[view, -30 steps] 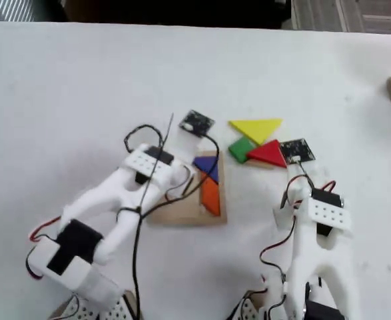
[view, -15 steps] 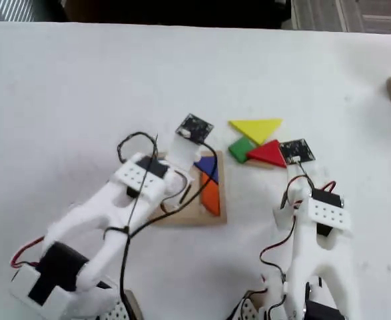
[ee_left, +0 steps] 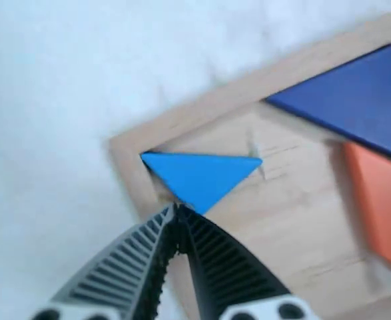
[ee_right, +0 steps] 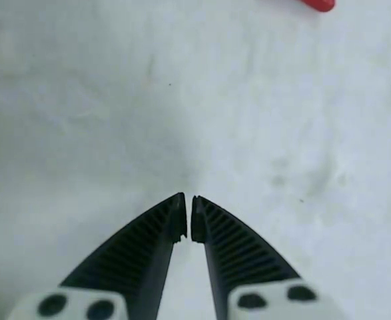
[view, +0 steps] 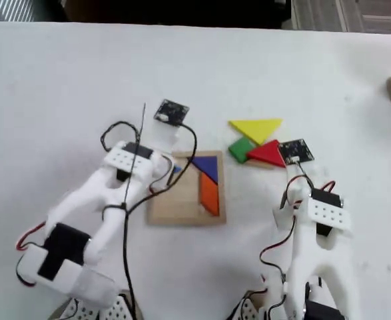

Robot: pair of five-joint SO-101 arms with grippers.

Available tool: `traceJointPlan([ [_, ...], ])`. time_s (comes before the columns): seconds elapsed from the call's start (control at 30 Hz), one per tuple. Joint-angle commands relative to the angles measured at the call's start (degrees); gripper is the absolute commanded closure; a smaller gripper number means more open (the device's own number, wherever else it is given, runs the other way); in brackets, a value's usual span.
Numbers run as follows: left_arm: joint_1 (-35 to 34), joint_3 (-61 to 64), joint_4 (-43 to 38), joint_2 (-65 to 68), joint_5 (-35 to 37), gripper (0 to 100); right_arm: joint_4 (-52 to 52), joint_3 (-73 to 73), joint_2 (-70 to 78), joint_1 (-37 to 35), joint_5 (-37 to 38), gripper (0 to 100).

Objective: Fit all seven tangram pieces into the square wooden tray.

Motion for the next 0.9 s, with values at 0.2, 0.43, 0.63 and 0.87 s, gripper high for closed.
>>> traceJointPlan([
  [0.2, 6.73, -4.4, -2.81, 1.63, 0.7, 98, -0.92, -0.18, -1.19, -0.04, 0.88, 98.1],
  [0.43, 6.37, -4.31, -6.51, 1.63, 0.79, 98, -0.92, -0.18, -1.19, -0.04, 0.88, 98.1],
  [0.63, 4.7, -4.4, -6.51, 1.19, 0.79, 98, -0.92, -0.18, -1.19, -0.04, 0.88, 98.1],
  [0.87, 8.57, -4.75, -2.2, 1.01, 0.7, 98, -1.01, -0.18, -1.19, -0.4, 0.88, 98.0],
])
